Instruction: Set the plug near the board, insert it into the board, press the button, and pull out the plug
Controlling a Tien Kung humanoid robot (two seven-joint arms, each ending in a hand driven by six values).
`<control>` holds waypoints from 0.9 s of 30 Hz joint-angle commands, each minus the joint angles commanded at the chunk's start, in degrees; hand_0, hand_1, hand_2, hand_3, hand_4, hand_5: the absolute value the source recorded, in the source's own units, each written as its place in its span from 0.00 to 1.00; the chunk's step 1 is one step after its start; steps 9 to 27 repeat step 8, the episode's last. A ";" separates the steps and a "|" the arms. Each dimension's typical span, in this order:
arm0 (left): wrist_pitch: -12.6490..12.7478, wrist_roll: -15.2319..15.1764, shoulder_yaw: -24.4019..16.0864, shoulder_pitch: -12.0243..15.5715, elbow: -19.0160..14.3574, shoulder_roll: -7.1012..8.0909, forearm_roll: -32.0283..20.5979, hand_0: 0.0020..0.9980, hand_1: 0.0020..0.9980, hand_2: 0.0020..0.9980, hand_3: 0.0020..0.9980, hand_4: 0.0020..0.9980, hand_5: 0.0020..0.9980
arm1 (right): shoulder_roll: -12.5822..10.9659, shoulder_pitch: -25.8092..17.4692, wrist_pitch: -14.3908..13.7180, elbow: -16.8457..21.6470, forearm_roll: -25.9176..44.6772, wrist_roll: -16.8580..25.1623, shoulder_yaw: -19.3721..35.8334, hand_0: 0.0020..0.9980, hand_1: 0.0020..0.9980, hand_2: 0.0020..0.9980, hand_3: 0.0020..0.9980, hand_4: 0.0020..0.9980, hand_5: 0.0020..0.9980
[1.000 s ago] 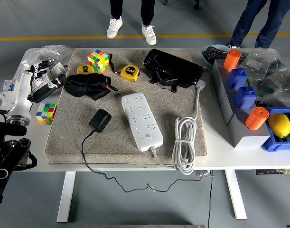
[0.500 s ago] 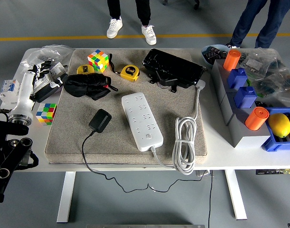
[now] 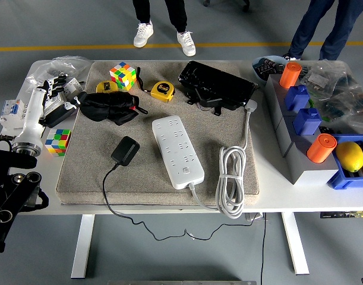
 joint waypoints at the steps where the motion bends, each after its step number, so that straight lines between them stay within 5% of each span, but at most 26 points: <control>1: 0.01 0.00 0.03 0.01 0.00 0.00 0.00 0.81 0.80 0.83 0.81 0.98 0.60 | -0.02 -0.01 0.00 0.01 0.01 0.01 -0.05 0.60 0.60 0.55 0.55 0.76 0.27; 27: 0.01 0.01 0.40 -0.31 0.00 0.04 -0.05 0.81 0.80 0.83 0.81 0.98 0.60 | -0.20 -0.01 -0.01 -0.03 0.07 0.04 -0.19 0.60 0.60 0.55 0.55 0.76 0.27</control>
